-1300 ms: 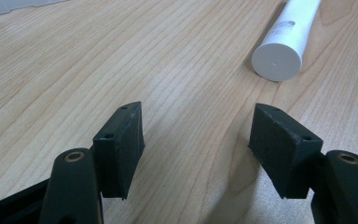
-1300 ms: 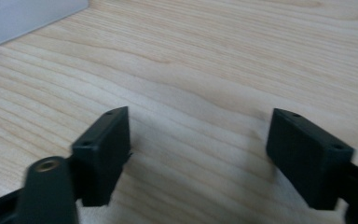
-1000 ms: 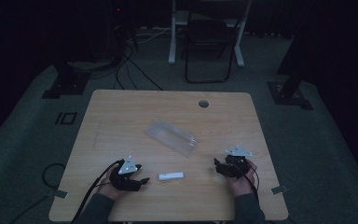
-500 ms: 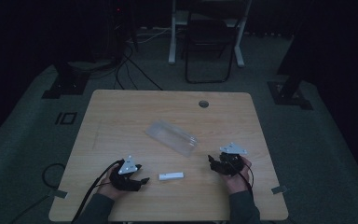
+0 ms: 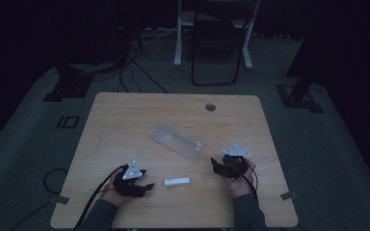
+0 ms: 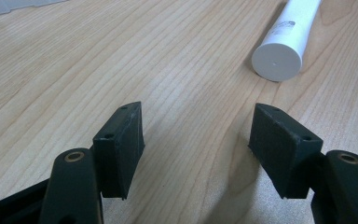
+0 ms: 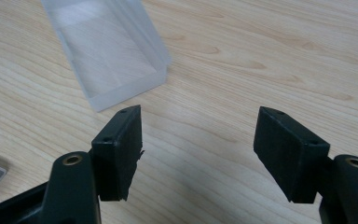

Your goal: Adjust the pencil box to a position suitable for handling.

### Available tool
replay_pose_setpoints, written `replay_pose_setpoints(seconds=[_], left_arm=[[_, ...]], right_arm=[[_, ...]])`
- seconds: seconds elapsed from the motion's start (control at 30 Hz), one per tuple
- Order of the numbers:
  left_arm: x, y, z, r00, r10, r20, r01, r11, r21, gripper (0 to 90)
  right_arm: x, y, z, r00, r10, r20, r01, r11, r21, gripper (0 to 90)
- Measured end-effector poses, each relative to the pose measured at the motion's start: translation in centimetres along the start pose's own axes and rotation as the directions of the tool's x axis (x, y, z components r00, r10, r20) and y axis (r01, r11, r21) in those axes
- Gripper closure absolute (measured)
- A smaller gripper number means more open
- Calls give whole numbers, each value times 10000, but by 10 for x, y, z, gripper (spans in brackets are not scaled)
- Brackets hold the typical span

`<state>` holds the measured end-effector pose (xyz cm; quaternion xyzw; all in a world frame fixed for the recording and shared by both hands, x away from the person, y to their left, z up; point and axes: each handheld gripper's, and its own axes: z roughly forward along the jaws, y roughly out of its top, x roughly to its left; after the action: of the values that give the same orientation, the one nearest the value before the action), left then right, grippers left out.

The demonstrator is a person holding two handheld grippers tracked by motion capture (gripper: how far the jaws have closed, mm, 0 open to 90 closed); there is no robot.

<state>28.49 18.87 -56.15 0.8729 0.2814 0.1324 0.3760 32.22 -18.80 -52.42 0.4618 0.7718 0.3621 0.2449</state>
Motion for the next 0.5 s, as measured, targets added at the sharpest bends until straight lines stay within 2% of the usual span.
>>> replay_pose_setpoints(seconds=[0.5], left_arm=[[0,0,0,10000,-6,-13,6,10000,-3,351]], right_arm=[[14,11,10,9996,-192,-216,191,9998,-54,326]])
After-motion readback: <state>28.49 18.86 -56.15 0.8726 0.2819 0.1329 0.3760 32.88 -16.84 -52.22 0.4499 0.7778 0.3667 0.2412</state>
